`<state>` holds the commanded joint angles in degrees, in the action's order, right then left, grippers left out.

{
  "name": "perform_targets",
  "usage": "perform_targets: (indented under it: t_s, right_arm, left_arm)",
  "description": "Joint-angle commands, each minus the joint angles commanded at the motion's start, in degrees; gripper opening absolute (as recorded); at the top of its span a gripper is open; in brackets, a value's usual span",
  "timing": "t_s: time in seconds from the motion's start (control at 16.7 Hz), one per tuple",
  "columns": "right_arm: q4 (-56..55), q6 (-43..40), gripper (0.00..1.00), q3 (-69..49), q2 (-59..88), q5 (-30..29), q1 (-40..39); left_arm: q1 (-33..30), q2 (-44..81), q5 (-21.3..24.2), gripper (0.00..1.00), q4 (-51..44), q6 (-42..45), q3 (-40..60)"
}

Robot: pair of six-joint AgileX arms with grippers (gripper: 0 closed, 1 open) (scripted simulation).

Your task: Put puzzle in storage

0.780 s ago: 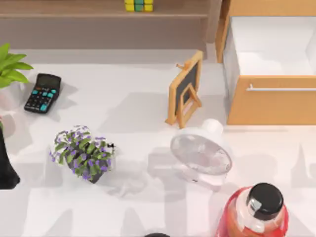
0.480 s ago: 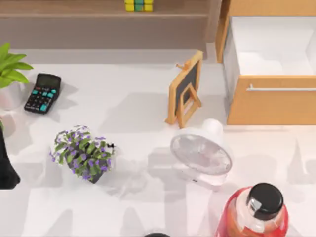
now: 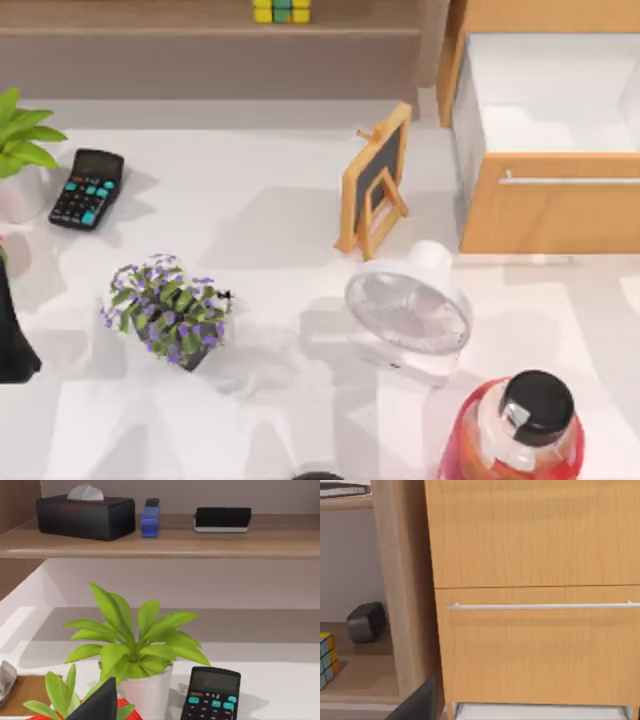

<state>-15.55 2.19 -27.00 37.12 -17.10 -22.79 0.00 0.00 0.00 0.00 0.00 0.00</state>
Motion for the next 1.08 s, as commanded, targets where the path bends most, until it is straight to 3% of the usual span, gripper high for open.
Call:
perform_targets:
  t_s: [0.54, 0.84, 1.08]
  right_arm:
    - [-17.2, 0.7, 1.00, -40.3, 60.6, -19.7, -19.0]
    - [-23.0, -0.3, 1.00, -59.4, 88.3, -26.8, -22.8]
    - [-25.3, -1.1, 1.00, -68.8, 100.3, -29.7, -22.8]
  left_arm:
    - [0.0, 0.0, 0.0, 1.00, 0.0, 0.0, 0.0]
    - [0.0, 0.0, 0.0, 1.00, 0.0, 0.0, 0.0]
    - [0.0, 0.0, 0.0, 1.00, 0.0, 0.0, 0.0]
